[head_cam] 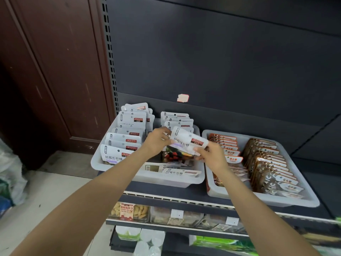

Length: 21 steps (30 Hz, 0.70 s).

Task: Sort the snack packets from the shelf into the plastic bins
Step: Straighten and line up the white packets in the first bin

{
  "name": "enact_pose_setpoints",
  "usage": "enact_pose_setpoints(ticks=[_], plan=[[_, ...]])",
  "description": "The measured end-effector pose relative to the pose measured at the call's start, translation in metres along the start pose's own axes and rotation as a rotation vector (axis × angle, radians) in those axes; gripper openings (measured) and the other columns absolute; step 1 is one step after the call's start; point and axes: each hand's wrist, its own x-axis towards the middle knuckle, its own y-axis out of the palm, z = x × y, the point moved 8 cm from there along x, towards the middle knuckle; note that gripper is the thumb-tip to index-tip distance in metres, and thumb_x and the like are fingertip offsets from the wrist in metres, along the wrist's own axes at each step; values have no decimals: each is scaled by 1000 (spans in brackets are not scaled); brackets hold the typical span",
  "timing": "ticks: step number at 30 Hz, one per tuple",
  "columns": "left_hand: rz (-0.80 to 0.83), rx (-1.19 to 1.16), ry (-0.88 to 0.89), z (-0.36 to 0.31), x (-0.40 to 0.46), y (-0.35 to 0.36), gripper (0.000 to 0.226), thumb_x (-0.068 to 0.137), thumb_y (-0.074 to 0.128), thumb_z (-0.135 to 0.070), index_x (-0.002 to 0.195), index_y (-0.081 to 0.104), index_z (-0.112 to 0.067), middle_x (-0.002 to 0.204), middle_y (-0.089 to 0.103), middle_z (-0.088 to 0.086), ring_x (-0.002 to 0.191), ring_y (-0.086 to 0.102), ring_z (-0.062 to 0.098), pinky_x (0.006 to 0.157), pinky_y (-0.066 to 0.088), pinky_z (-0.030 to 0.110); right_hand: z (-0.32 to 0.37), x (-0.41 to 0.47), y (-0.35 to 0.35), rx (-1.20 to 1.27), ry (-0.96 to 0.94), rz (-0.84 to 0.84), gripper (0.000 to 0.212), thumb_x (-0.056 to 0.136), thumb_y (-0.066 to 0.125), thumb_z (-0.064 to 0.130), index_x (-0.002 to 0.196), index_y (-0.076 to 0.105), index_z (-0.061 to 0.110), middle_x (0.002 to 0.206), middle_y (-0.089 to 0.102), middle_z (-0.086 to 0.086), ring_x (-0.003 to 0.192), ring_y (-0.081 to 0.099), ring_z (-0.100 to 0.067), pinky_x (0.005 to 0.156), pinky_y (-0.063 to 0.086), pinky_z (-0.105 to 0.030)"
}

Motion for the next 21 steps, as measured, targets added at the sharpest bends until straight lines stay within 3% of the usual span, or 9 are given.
enact_pose_setpoints(ticks=[2, 4, 7, 9, 12, 15, 17, 21], plan=[[-64, 4, -19, 3, -1, -6, 10, 89, 62, -8, 97, 57, -10, 104, 68, 15, 90, 66, 26, 83, 54, 38, 3, 2, -5, -102, 6, -81, 30, 89, 64, 15, 119, 64, 8, 112, 68, -5, 81, 70, -23, 60, 57, -27], [-56, 102, -34, 8, -4, -4, 7, 90, 59, -7, 96, 58, -11, 106, 68, 14, 93, 65, 26, 83, 52, 33, 0, 5, -1, -251, 50, -64, 31, 88, 66, 22, 117, 65, 11, 112, 69, -6, 88, 69, -23, 72, 57, -40], [77, 308, -68, 18, -12, 3, 21, 91, 58, -11, 112, 60, -7, 116, 65, 11, 106, 60, 26, 91, 46, 31, -12, -1, 13, -505, 180, 76, 33, 89, 64, 24, 121, 61, 16, 114, 67, -9, 101, 64, -27, 78, 50, -33], [181, 358, -49, 21, -20, 2, 24, 91, 61, -16, 113, 61, -8, 115, 66, 9, 104, 61, 23, 94, 47, 32, -11, -5, 16, -488, 165, 53, 42, 90, 63, 19, 130, 50, 17, 122, 59, -11, 111, 57, -29, 83, 47, -35], [306, 400, -35, 23, -35, -3, 40, 89, 64, -22, 126, 58, -10, 114, 68, 6, 106, 61, 20, 96, 45, 31, 6, -15, 11, -358, -52, -76, 52, 89, 63, 14, 136, 42, 21, 128, 49, -9, 117, 51, -25, 94, 44, -36], [365, 509, -12, 21, -41, -3, 40, 87, 67, -23, 124, 60, -10, 116, 67, 4, 106, 61, 20, 93, 47, 30, 14, -22, 15, -383, -201, -63, 41, 91, 61, 17, 131, 55, 24, 123, 57, -4, 113, 56, -21, 89, 47, -32], [394, 657, 25, 17, -45, 1, 25, 89, 60, -12, 114, 66, -14, 113, 66, 1, 103, 60, 20, 81, 45, 28, 13, -20, 12, -471, -146, -85, 33, 93, 59, 17, 125, 62, 23, 116, 64, -5, 104, 61, -25, 79, 49, -31], [315, 873, 102, 11, -45, 0, 32, 85, 44, 4, 100, 64, -15, 102, 57, 5, 91, 60, 26, 68, 39, 28, 14, -20, 8, -681, -39, -115, 31, 95, 55, 15, 125, 60, 21, 116, 66, -5, 103, 62, -24, 73, 49, -29]])
